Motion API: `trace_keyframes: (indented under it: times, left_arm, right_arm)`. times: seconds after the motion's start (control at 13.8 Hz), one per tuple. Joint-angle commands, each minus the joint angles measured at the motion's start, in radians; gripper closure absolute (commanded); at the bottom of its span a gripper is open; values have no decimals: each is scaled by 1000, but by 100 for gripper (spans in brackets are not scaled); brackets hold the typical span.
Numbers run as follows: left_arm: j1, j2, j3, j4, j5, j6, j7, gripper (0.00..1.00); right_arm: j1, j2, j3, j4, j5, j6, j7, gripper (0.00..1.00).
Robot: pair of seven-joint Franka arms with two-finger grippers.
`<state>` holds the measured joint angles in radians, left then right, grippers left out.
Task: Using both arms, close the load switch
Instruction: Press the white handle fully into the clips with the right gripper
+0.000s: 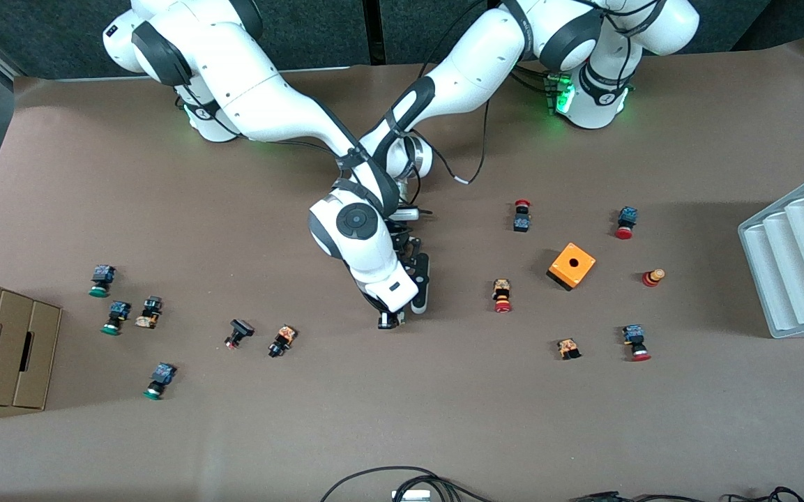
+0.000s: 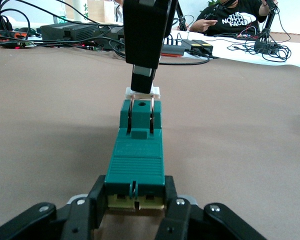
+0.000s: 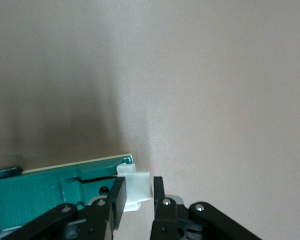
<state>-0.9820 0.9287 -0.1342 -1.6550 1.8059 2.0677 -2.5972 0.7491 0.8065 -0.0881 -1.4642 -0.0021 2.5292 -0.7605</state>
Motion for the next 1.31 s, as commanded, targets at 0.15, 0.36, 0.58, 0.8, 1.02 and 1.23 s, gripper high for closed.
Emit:
trace_keyframes:
  times: [0.15,0.36,0.58,0.8,1.02,1.23]
  left_arm:
    - [-10,21,4,20,1,-1,-24,71]
    - [-10,21,4,20,3,-1,-24,71]
    - [-10,21,4,20,3,-1,-24,71]
    - [-10,21,4,20,1,-1,-24,71]
    - [-10,21,4,20,3,-1,-24,71]
    - [-10,21,4,20,1,-1,-24,71]
  right_arm:
    - [-14,43,5,44,-27,25,10,70]
    - [-14,48,5,44,-27,33,10,70]
    - [-14,48,5,44,-27,36,10,70]
    - [-14,51,5,44,-27,39,10,70]
    - [-13,48,5,44,-27,39,12,67]
    - [-4,27,5,44,-12,33,12,23]
